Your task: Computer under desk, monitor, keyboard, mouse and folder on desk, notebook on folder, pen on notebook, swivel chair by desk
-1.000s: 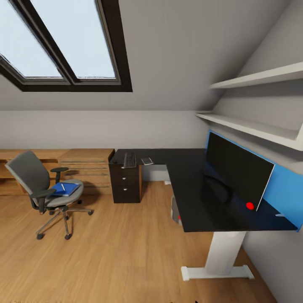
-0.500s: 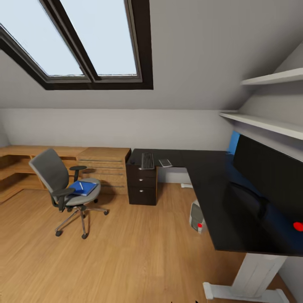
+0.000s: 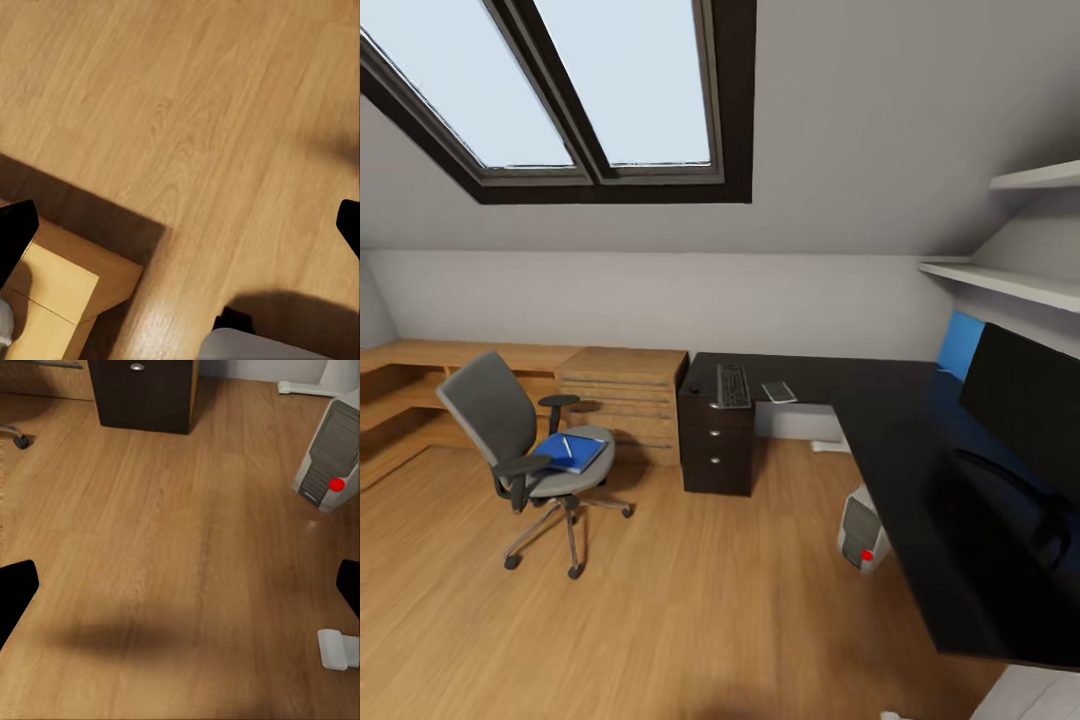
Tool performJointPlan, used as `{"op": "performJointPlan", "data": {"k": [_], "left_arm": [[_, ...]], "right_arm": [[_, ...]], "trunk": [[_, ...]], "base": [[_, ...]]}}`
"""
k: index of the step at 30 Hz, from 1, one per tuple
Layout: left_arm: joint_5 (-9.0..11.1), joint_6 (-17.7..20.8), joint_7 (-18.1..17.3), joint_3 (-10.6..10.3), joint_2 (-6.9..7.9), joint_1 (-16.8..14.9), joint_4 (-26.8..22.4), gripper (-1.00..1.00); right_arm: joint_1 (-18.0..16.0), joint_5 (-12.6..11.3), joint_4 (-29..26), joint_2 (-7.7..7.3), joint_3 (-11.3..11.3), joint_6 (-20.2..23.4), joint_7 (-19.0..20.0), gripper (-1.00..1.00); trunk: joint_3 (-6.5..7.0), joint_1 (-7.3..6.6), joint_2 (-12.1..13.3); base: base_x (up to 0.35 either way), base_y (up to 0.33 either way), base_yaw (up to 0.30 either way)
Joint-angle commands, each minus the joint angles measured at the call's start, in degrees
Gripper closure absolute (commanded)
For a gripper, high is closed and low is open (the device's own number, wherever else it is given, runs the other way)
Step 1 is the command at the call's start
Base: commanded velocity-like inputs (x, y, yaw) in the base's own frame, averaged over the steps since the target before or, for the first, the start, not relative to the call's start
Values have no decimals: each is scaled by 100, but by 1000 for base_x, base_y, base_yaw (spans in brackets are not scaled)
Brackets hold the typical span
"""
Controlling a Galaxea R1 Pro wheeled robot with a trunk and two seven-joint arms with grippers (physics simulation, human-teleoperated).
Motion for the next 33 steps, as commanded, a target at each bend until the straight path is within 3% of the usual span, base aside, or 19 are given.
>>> {"op": "performJointPlan", "data": {"k": [1, 19, 33], "left_arm": [[14, -10, 10, -4, -2, 1, -3, -100], [30, -92, 11, 9, 26, 1, 101, -100], [31, -107, 10, 5, 20, 1, 102, -100]], "right_arm": [[-6, -6, 8, -3, 46, -8, -55, -100], [-13, -6, 6, -6, 37, -16, -64, -100], [-13, -15, 29, 20, 52, -297, -63, -100]], "trunk": [[-16, 5, -7], [-112, 5, -7], [-120, 5, -7]], "base": [[312, 163, 71], [323, 71, 46], [332, 7, -251]]}}
